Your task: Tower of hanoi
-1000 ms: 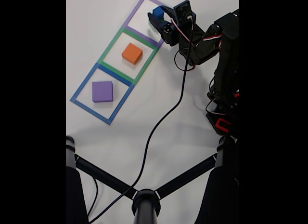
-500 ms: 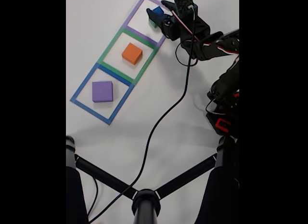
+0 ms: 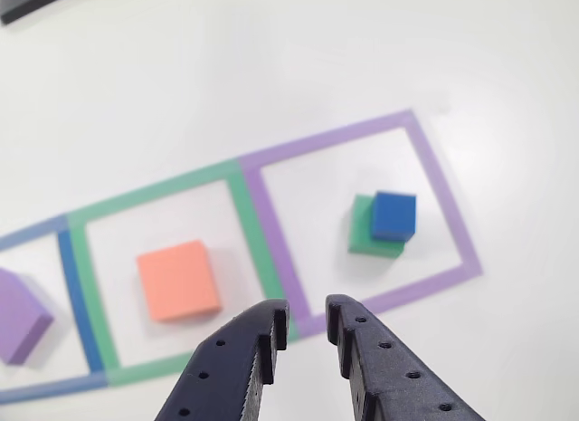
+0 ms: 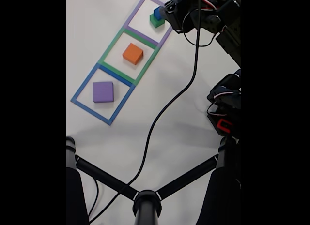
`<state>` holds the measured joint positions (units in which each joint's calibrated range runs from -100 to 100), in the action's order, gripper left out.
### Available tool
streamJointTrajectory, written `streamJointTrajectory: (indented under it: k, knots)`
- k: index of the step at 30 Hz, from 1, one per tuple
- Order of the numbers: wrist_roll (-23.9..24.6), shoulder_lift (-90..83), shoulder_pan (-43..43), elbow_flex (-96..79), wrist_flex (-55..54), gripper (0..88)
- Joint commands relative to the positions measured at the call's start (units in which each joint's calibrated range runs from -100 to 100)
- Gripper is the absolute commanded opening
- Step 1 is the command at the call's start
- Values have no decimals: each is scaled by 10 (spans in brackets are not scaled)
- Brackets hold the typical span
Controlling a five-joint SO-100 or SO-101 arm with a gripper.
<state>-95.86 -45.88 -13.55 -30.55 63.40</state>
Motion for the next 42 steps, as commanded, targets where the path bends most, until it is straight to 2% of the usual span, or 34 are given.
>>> streamJointTrajectory:
  k: [1,4,8,13,14,18,22,28,36,42]
  knots:
    - [54,-24,36,165,170,0]
    - [63,-31,58,235,264,0]
    - [63,-58,78,272,330,0]
    - [84,-92,94,274,352,7]
    - [74,-94,95,274,360,11]
    - [74,-99,98,251,348,78]
    - [56,-120,94,170,275,205]
    - [-41,-153,82,4,142,259]
    - [-41,-169,67,-216,-95,330]
    - [-41,-150,63,-346,-282,350]
